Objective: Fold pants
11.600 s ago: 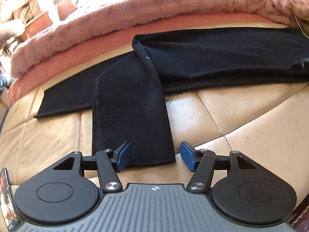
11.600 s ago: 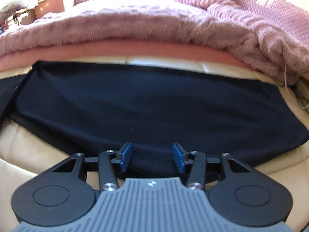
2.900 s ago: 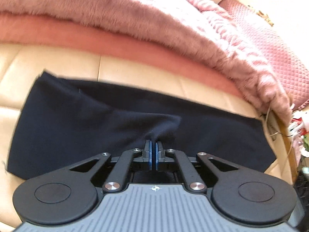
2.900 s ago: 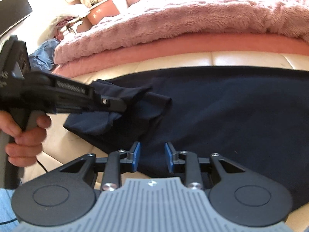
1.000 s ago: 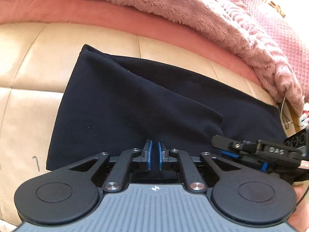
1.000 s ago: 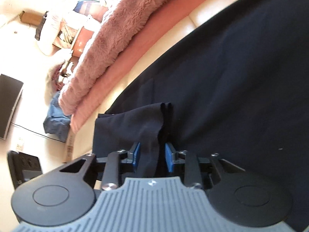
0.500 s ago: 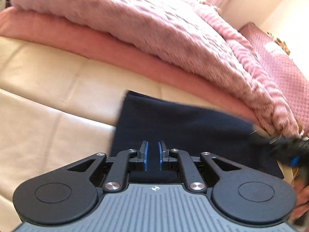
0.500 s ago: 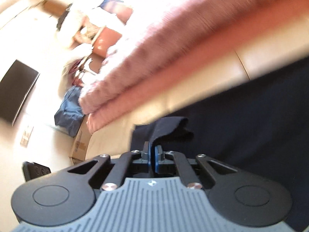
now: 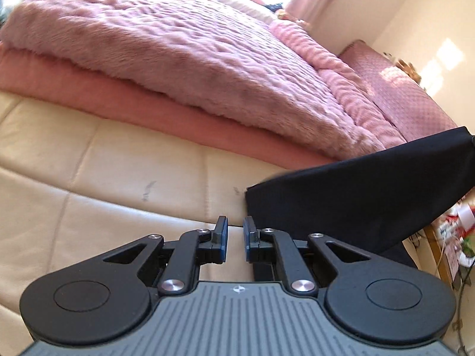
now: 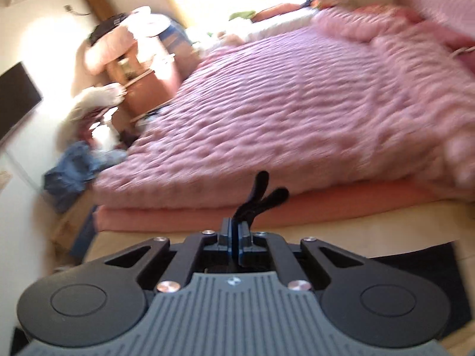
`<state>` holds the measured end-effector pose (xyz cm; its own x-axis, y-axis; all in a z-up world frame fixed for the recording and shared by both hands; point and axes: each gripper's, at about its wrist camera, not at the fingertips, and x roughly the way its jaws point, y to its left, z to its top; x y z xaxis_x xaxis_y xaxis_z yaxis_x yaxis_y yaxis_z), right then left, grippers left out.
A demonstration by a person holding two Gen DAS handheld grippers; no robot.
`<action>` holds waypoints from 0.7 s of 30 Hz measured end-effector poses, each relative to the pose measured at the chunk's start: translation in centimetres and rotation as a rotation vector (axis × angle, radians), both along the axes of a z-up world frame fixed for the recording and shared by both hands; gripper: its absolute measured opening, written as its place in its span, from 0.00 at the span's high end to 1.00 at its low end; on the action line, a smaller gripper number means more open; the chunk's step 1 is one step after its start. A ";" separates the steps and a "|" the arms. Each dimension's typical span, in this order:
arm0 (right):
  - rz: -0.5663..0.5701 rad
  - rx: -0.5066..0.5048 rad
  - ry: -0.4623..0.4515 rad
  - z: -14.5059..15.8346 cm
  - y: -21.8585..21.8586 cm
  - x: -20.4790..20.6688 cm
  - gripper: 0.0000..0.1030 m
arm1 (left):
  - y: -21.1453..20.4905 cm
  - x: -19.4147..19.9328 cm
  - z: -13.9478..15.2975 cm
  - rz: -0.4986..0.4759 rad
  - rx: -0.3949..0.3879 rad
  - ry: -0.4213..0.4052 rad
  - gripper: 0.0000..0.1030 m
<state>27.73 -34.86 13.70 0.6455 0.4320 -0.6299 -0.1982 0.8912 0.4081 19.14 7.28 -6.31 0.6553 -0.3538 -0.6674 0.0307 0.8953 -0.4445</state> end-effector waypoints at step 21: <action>-0.292 -0.127 0.248 -19.8 -22.2 1.4 1.00 | -15.3 6.8 -5.5 -0.226 0.187 0.137 0.90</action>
